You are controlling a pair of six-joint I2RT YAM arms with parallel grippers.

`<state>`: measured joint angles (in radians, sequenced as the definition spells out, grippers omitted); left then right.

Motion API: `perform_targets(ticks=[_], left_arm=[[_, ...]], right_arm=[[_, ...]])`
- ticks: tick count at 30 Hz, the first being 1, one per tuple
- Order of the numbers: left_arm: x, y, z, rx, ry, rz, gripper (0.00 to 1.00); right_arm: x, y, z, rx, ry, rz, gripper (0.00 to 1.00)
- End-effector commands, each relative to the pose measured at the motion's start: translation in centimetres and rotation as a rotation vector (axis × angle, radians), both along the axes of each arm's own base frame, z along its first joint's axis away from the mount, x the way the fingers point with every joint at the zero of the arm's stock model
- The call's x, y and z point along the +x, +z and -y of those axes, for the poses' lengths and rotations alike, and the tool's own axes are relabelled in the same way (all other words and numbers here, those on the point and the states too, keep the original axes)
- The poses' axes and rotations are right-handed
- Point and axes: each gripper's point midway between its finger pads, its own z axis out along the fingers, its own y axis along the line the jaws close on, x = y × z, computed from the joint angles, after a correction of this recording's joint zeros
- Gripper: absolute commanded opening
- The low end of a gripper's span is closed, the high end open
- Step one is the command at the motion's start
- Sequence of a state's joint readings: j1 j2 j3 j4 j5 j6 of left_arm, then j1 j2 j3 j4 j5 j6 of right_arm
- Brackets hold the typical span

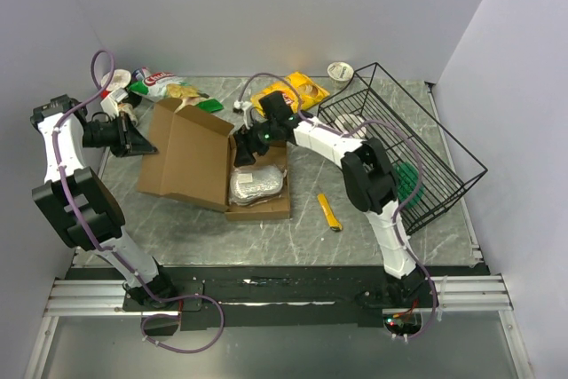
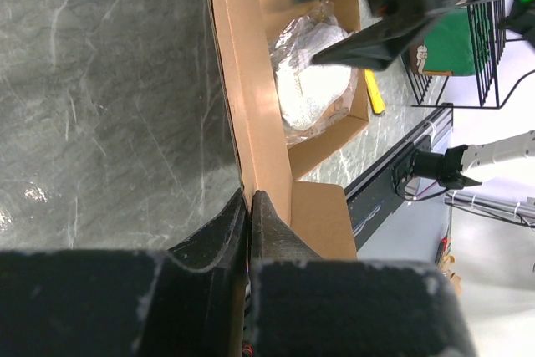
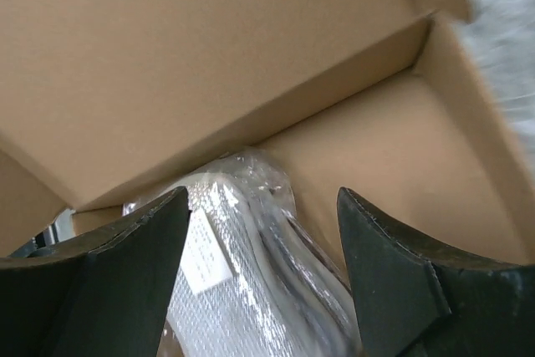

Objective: Unpack the express box

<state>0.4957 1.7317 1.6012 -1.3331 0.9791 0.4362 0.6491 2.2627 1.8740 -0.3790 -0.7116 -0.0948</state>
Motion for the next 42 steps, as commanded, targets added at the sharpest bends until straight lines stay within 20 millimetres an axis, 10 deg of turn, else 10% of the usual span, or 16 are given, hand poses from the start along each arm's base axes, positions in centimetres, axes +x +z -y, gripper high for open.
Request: perform_targets(ticks=[1,6,11,13,21,27,33,39,42], left_arm=[[-0.6,1.0,0.5,0.006,-0.019,0.042,0.08],[-0.5,1.2,0.5,0.002,-0.018,0.047,0.08],[-0.4,1.2,0.5,0.001,-0.022,0.057,0.08],[-0.5,1.1,0.6,-0.002,-0.029,0.054,0.08],[0.2,1.4,0.0,0.02,-0.04,0.075,0.08],[-0.1,0.9,-0.6,0.059,-0.023,0.049,0.08],[-0.4,1.3,-3.6,0.175,0.047,0.035,0.07],[-0.2,1.9,-5.4,0.213,0.084,0.058,0.08],[0.2,1.9,-4.7,0.147,0.081,0.058,0.38]], right_arm=[[-1.5,-1.0,-1.6,0.014,0.015,-0.079,0.78],[-2.4,-2.2,-1.0,-0.017,0.004,-0.122,0.73],[-2.4,-0.8,-1.4,0.023,0.02,-0.114,0.13],[-1.9,1.2,-1.6,0.052,0.022,-0.083,0.0],[-1.4,15.8,0.8,0.255,-0.03,0.044,0.0],[-2.3,22.2,3.8,0.332,-0.102,0.109,0.0],[-3.4,21.9,8.3,0.263,-0.15,0.138,0.0],[-3.2,16.6,12.6,0.154,-0.249,0.059,0.0],[-3.1,13.9,12.9,0.114,-0.259,0.021,0.0]])
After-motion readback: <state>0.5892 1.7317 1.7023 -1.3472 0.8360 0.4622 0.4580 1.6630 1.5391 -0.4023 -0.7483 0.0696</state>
